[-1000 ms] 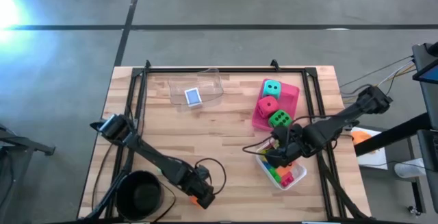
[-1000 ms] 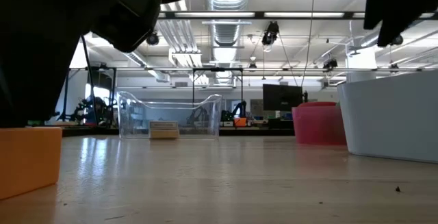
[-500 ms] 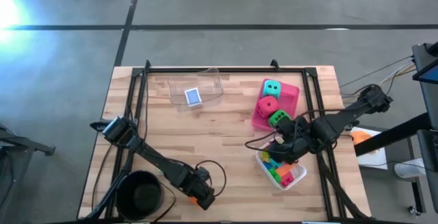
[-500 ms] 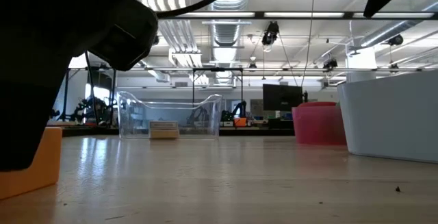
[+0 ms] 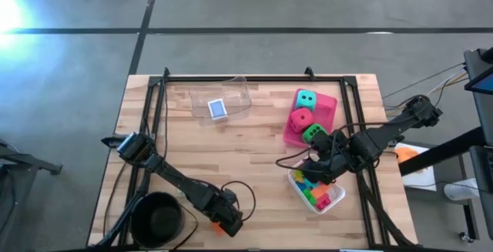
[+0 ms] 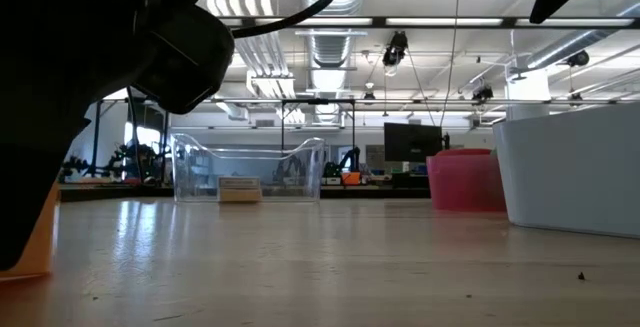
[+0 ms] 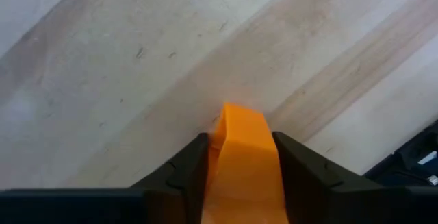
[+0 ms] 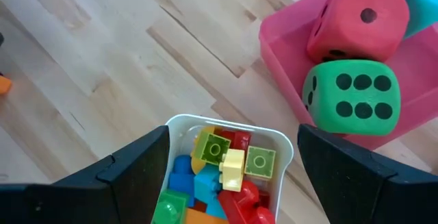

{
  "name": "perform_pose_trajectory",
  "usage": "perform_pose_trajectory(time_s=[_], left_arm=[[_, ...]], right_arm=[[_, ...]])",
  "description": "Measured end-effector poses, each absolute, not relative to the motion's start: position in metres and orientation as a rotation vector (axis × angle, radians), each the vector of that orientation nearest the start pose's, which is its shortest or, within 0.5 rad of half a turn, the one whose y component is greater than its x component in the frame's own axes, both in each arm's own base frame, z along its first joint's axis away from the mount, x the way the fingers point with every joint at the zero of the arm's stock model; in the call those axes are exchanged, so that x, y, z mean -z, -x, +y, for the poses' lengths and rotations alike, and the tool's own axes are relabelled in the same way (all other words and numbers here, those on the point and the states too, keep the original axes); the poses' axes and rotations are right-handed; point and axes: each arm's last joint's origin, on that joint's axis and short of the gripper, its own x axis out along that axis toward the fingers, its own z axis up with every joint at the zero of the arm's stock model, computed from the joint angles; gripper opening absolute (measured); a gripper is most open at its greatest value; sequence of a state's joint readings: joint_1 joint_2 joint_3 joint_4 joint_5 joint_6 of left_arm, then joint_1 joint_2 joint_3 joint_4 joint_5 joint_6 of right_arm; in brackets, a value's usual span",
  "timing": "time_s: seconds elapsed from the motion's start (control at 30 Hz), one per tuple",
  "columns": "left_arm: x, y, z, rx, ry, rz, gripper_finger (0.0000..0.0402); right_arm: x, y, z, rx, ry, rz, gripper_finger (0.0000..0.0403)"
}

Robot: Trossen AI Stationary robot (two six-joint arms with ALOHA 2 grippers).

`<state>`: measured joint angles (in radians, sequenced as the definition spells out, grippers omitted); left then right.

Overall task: Pick & Place Toys
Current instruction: Put the orange game piece into the white bin

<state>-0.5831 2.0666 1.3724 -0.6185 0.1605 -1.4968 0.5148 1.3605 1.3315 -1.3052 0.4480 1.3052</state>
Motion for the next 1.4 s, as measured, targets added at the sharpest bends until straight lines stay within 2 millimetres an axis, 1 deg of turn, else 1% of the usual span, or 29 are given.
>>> perform_pose_trajectory(time_s=[0.2, 0.6, 0.8, 0.9, 1.07, 1.27, 1.4], left_arm=[[-0.132, -0.328, -0.222, -0.451, 0.931, 1.447, 0.0134], [-0.133, -0.328, -0.221, -0.450, 0.924, 1.442, 0.0131], [-0.141, -0.328, -0.213, -0.469, 0.887, 1.395, 0.0131], [-0.149, -0.331, -0.205, -0.484, 0.875, 1.361, 0.0130], [-0.167, -0.334, -0.193, -0.443, 0.874, 1.306, 0.0129], [-0.205, -0.337, -0.173, -0.396, 0.866, 1.169, 0.0129], [-0.231, -0.335, -0.158, -0.369, 0.863, 1.076, 0.0129]], right_arm=[[-0.323, -0.210, 0.104, 0.670, -0.535, 0.970, 0.0315], [-0.323, -0.210, 0.104, 0.668, -0.537, 0.971, 0.0315], [-0.323, -0.210, 0.104, 0.668, -0.538, 0.970, 0.0315], [-0.323, -0.210, 0.105, 0.669, -0.544, 0.967, 0.0315], [-0.323, -0.210, 0.106, 0.670, -0.564, 0.957, 0.0315], [-0.326, -0.212, 0.117, 0.575, -0.562, 0.928, 0.0315], [-0.331, -0.215, 0.124, 0.511, -0.587, 0.887, 0.0315]])
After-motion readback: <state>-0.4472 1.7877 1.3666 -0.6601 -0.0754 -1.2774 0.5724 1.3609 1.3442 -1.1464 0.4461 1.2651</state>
